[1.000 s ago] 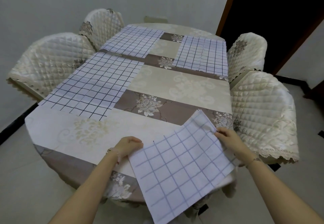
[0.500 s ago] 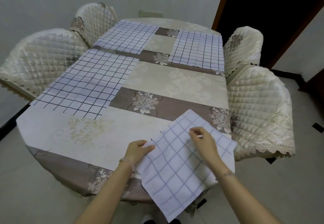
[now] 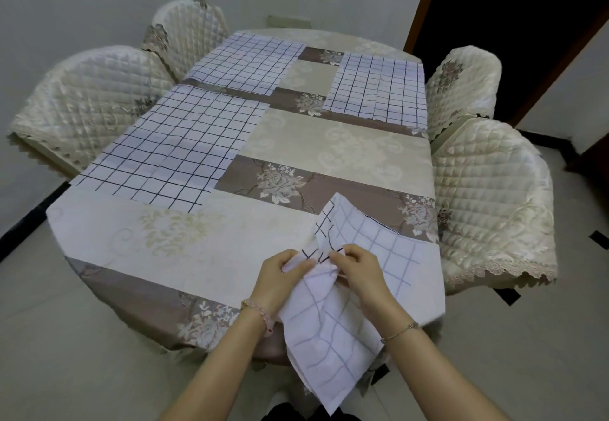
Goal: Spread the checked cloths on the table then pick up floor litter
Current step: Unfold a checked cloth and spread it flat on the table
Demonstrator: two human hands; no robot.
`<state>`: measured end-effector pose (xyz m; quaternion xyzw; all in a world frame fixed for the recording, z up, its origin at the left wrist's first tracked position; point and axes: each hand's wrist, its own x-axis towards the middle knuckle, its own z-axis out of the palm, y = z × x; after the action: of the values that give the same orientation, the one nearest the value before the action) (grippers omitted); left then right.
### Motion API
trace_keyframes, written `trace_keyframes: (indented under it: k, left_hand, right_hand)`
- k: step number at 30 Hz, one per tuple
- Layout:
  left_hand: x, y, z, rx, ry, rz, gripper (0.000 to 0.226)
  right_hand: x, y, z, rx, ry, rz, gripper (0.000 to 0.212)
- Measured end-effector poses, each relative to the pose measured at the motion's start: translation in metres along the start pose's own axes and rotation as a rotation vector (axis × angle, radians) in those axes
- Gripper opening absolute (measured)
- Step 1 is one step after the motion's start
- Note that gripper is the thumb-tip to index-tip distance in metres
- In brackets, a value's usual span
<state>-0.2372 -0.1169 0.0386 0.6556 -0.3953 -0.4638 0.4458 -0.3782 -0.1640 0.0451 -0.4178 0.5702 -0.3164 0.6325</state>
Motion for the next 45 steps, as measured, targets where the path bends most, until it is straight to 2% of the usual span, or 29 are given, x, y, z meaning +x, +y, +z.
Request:
trace_keyframes:
  k: [3,5,8,11,13,16,20,25,27,30,34,36,40,45]
  left_hand:
    - [0.002,0.008,-0.026,-0.023,0.109,0.009,0.040]
    - [0.004,0.012,-0.050,-0.048,0.195,0.026,0.040]
    - [0.007,0.013,-0.091,-0.066,0.395,0.014,0.047]
    - [0.001,0.009,-0.130,-0.030,0.479,0.060,0.031]
    - [-0.005,-0.001,-0.148,-0.033,0.515,0.020,0.024]
    - [-0.009,-0.028,-0.167,-0.083,0.484,-0.111,0.027]
    - [-0.020,-0.061,-0.173,-0.047,0.441,-0.287,0.016]
    - [-0.029,-0.082,-0.177,0.006,0.323,-0.449,0.011]
    - [-0.024,-0.082,-0.178,0.001,0.325,-0.468,0.020]
    - [-0.013,-0.073,-0.177,0.026,0.323,-0.457,0.041]
    - [0.004,-0.065,-0.171,0.083,0.332,-0.412,0.052]
    - [0.014,-0.065,-0.165,0.143,0.324,-0.366,0.049]
    - [0.019,-0.050,-0.130,0.199,0.243,-0.240,0.026]
    - [0.013,-0.029,-0.069,0.180,0.084,-0.102,0.022]
  right_hand:
    - [-0.002,-0.010,-0.014,0.007,-0.008,-0.082,0.015]
    - [0.000,-0.017,-0.028,0.016,0.013,-0.114,0.010]
    - [0.000,-0.028,-0.056,0.002,0.051,-0.151,0.011]
    - [-0.001,-0.030,-0.088,-0.022,0.132,-0.193,0.013]
    - [0.000,-0.023,-0.105,-0.056,0.185,-0.172,0.012]
    - [0.006,-0.005,-0.117,-0.121,0.219,-0.088,0.009]
    - [0.011,0.015,-0.120,-0.235,0.245,-0.006,0.017]
    - [0.013,0.029,-0.119,-0.225,0.253,0.064,0.007]
    - [0.013,0.031,-0.119,-0.211,0.266,0.091,0.006]
    - [0.009,0.029,-0.117,-0.195,0.275,0.086,0.012]
    - [0.001,0.029,-0.119,-0.142,0.305,0.058,0.012]
    - [-0.006,0.034,-0.125,-0.104,0.356,0.057,0.016]
    - [-0.042,0.043,-0.145,-0.008,0.484,0.037,0.016]
    - [-0.104,0.078,-0.190,0.109,0.700,0.036,0.014]
